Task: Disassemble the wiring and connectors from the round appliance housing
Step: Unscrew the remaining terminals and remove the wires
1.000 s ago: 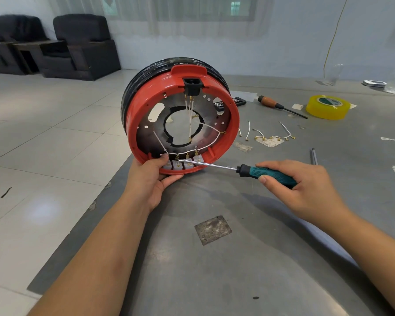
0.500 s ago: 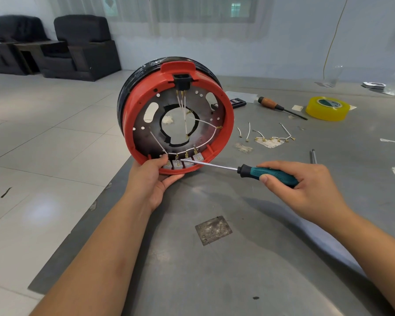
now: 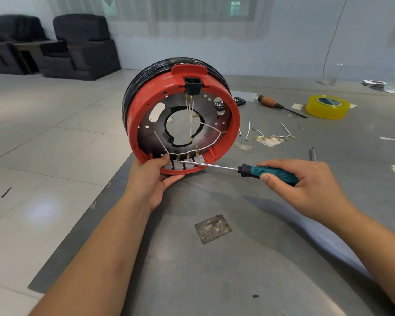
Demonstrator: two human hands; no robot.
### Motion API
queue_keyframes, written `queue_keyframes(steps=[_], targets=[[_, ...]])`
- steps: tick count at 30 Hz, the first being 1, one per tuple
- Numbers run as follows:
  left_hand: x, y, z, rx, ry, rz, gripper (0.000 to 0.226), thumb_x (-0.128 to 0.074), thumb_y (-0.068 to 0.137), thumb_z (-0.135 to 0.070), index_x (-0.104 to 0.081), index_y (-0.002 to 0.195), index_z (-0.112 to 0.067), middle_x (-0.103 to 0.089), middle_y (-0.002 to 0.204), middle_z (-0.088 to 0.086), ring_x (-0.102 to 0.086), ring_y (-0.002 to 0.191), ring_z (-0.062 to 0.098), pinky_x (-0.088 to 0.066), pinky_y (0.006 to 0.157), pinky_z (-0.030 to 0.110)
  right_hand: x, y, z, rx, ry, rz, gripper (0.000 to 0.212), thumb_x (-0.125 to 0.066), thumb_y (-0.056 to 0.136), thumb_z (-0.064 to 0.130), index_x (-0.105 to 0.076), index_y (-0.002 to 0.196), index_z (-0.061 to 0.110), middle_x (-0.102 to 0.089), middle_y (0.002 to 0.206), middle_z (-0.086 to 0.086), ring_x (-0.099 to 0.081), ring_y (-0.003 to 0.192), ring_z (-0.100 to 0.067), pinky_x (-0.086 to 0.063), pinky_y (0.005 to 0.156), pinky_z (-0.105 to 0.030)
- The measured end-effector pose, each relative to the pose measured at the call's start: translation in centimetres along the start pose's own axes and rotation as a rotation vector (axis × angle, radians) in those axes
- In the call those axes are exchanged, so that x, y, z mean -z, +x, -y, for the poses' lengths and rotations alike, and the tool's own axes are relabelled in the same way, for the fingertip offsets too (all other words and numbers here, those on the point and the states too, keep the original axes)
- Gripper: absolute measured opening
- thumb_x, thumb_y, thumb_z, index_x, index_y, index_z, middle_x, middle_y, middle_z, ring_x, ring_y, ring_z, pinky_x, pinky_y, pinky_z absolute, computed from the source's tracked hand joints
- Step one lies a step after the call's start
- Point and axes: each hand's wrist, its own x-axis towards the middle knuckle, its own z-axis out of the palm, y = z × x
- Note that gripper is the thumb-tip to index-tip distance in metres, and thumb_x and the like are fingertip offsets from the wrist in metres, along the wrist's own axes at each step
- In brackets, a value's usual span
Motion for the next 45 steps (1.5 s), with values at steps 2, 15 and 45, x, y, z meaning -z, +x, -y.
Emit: queue_keyframes(steps=[2, 15, 45], targets=[[-0.1, 0.0, 0.0, -0.003, 0.0, -0.008, 0.039, -0.063, 0.101, 0.0, -0.057, 0.134, -0.02, -0.081, 0.107, 0.013, -0.081, 0.09, 0.033, -0.067, 0.071, 0.046, 0.1, 0.0, 0.5, 0.028, -0.042, 0.006, 0.032, -0.061, 0.092, 0.048, -0.074, 0.117, 0.034, -0.07, 0.097, 0.024, -0.065, 0.087, 0.001, -0.052, 0.074, -0.014], [-0.1, 0.1, 0.0, 0.026, -0.111, -0.073, 0.032, -0.06, 0.102, 0.001, -0.057, 0.134, -0.005, -0.081, 0.09, 0.015, -0.081, 0.081, 0.034, -0.064, 0.06, 0.043, -1.5, -1.2, 2.1, 0.161, -0.117, -0.056, 0.034, -0.064, 0.094, 0.034, -0.073, 0.12, 0.015, -0.071, 0.087, 0.003, -0.064, 0.073, -0.013, -0.057, 0.064, -0.031], [-0.1, -0.1, -0.6, 0.038, -0.316, -0.104, 0.026, -0.059, 0.101, 0.004, -0.059, 0.127, -0.001, -0.073, 0.115, 0.022, -0.08, 0.079, 0.035, -0.065, 0.062, 0.048, -4.9, -3.0, 4.1, 0.161, -0.225, -0.06, 0.048, -0.047, 0.099, 0.042, -0.066, 0.13, 0.011, -0.069, 0.088, -0.003, -0.063, 0.069, -0.018, -0.054, 0.053, -0.026]])
